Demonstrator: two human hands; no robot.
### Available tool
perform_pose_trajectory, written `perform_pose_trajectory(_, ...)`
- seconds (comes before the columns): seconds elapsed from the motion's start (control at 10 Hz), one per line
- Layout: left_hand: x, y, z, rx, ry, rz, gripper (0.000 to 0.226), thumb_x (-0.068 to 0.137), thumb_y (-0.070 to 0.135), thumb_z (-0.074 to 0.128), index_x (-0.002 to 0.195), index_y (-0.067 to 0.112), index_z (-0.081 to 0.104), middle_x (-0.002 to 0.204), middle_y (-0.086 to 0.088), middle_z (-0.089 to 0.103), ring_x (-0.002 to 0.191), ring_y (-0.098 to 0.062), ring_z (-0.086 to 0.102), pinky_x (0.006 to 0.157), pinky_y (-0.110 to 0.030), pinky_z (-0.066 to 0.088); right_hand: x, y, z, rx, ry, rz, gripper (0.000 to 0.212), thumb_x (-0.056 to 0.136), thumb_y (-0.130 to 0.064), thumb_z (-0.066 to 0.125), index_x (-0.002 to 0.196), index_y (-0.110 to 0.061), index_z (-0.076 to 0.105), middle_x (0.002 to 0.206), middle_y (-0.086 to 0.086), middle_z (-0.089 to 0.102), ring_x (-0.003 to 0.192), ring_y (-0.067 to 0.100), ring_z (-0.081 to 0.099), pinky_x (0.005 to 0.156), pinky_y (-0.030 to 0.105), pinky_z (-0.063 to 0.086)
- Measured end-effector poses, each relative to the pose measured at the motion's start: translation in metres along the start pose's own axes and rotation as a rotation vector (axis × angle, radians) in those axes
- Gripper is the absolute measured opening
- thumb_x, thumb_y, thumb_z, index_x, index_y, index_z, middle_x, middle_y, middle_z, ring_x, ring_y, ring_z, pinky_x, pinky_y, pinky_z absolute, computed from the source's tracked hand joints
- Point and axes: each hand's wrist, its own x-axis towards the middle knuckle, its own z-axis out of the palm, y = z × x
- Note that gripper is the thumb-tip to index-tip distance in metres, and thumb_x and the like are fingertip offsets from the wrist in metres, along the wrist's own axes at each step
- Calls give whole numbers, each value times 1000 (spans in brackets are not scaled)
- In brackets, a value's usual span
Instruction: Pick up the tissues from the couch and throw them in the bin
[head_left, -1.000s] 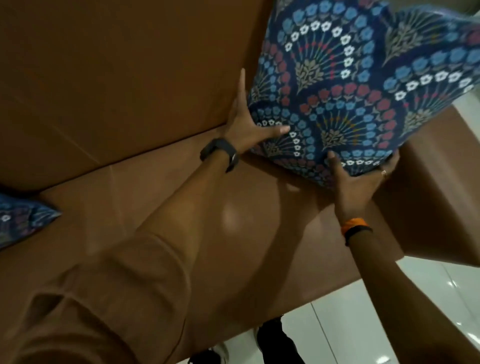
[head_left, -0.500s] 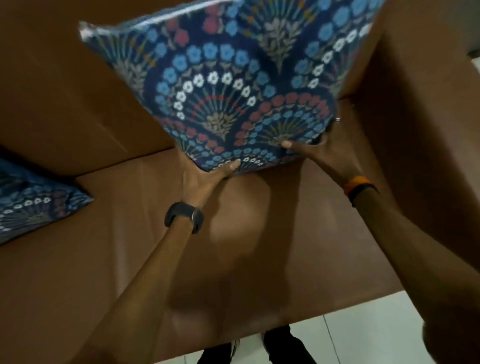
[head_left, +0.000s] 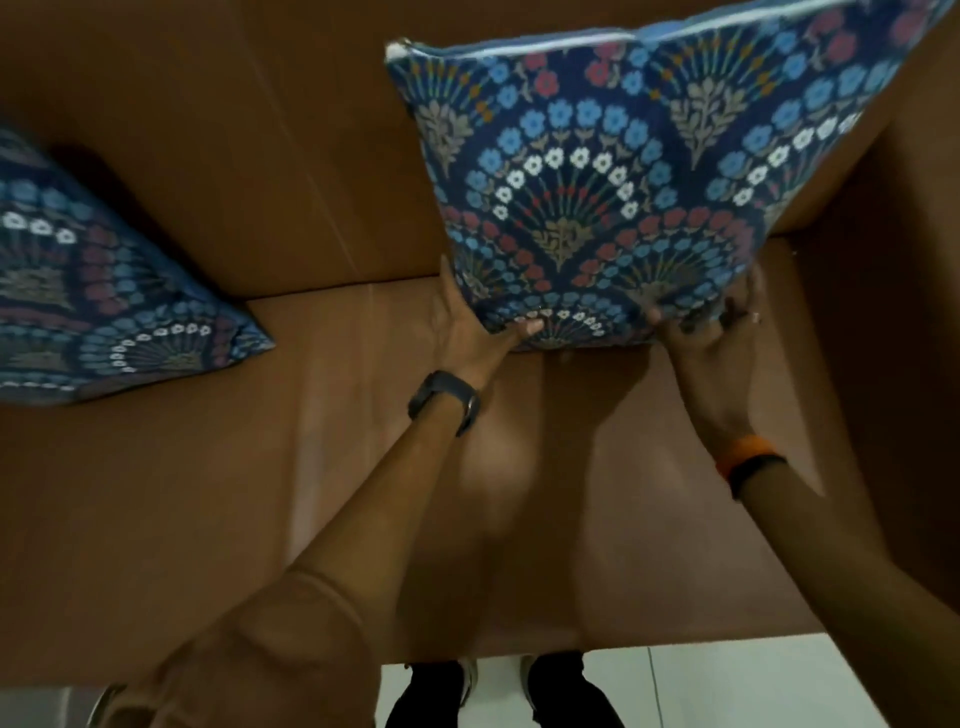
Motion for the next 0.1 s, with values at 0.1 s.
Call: perform_pose_trajectory(0.1,-15,2,-26,249,108,141,115,78,48,78,156,19,-1,165,-12,10,153,-31,10,122,-58,25,-69,-34,-24,-162,-67,57,53,87,-39,79,134,-34,54,125,-13,65,117,11,65,92,28,57)
